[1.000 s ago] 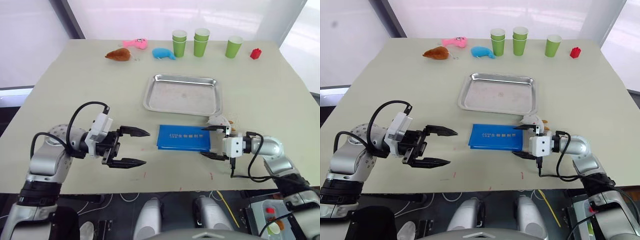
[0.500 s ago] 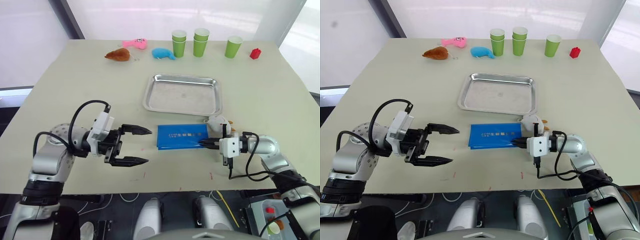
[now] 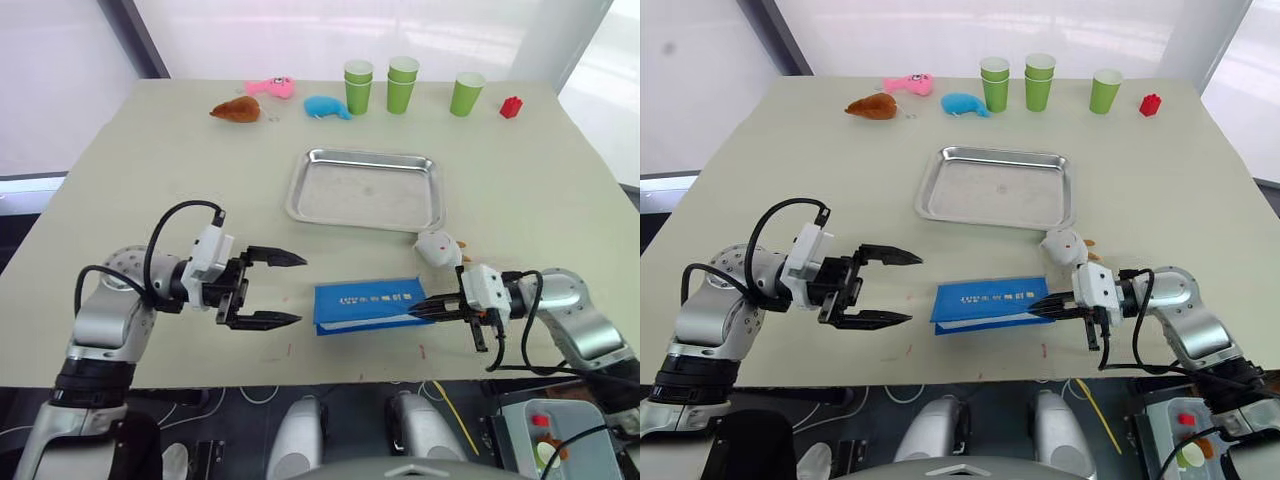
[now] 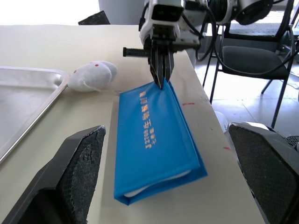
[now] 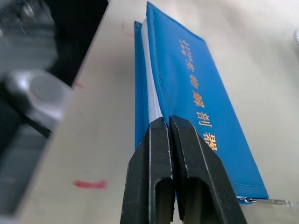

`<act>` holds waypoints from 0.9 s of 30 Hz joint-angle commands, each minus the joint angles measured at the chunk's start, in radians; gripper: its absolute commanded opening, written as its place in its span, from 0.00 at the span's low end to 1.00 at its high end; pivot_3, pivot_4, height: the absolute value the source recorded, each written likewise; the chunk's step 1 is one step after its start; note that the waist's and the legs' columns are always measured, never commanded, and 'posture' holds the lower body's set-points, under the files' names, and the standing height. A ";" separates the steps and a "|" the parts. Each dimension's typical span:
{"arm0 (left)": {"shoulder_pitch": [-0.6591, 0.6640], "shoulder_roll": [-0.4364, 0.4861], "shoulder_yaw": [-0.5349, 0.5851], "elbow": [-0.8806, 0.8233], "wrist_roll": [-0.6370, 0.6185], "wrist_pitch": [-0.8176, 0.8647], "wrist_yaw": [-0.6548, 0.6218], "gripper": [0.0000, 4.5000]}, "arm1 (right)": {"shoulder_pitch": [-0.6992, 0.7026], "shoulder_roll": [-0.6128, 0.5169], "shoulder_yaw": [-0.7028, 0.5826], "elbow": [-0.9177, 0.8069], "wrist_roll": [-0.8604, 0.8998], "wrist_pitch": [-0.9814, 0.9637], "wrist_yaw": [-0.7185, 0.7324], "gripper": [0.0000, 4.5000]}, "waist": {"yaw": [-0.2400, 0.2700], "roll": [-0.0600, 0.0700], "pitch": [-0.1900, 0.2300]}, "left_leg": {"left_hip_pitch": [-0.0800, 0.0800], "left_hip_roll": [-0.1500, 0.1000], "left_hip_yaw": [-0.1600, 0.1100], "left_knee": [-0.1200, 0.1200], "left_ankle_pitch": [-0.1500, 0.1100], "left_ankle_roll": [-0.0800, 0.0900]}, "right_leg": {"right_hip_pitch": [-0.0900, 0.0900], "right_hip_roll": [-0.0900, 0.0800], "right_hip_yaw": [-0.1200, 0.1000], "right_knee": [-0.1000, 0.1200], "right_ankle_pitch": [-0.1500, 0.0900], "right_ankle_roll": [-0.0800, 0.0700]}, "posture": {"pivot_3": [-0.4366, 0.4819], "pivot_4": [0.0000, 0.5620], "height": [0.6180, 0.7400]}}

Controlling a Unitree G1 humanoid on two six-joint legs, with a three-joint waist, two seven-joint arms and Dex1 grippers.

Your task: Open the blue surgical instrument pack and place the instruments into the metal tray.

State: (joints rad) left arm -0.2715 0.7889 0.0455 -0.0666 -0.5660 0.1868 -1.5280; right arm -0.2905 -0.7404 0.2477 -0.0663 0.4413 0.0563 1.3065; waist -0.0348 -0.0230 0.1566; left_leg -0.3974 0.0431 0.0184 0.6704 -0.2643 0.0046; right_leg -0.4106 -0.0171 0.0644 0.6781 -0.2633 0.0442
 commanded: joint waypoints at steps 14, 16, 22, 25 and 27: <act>-0.065 -0.168 -0.052 0.187 0.082 -0.137 0.055 1.00 | -0.303 0.093 0.001 0.149 0.014 0.340 0.063 0.00 | 0.002 0.000 0.000 | -0.001 0.000 -0.001 0.000 0.000 0.000 | -0.001 0.000 -0.001 0.000 0.000 0.000 | 0.48 0.27 1.00; -0.086 -0.192 -0.045 0.222 0.074 -0.134 0.069 1.00 | -0.307 0.100 0.003 0.157 0.003 0.336 0.074 0.00 | 0.002 0.000 0.000 | -0.001 0.000 -0.001 0.000 0.000 0.000 | -0.001 0.000 -0.001 0.000 0.000 0.000 | 0.48 0.27 1.00; -0.112 -0.215 -0.066 0.313 0.107 -0.194 0.036 1.00 | -0.310 0.113 -0.005 0.180 -0.019 0.346 0.078 0.00 | -0.004 0.000 0.000 | -0.001 0.000 -0.001 0.000 0.000 0.000 | -0.001 0.000 -0.001 0.000 0.000 0.000 | 0.48 0.27 1.00; -0.122 -0.221 -0.073 0.347 0.117 -0.210 0.012 1.00 | -0.320 0.127 -0.010 0.190 -0.025 0.350 0.070 0.00 | -0.005 0.000 0.000 | -0.001 0.000 -0.001 0.000 0.000 0.000 | 0.000 0.000 -0.001 0.000 0.000 0.000 | 0.48 0.27 1.00; -0.127 -0.223 -0.079 0.370 0.129 -0.228 -0.006 1.00 | -0.330 0.136 -0.013 0.203 -0.029 0.350 0.067 0.00 | -0.005 0.000 0.000 | -0.001 0.000 -0.001 0.000 0.000 0.000 | -0.001 0.000 -0.001 0.000 0.000 0.000 | 0.48 0.27 1.00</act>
State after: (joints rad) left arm -0.3863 0.5633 -0.0267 0.3000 -0.4430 -0.0133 -1.5111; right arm -0.6070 -0.6139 0.2513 0.1331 0.4175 0.4076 1.3844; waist -0.0398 -0.0233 0.1568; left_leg -0.3985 0.0430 0.0172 0.6704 -0.2644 0.0046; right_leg -0.4112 -0.0167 0.0632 0.6781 -0.2631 0.0442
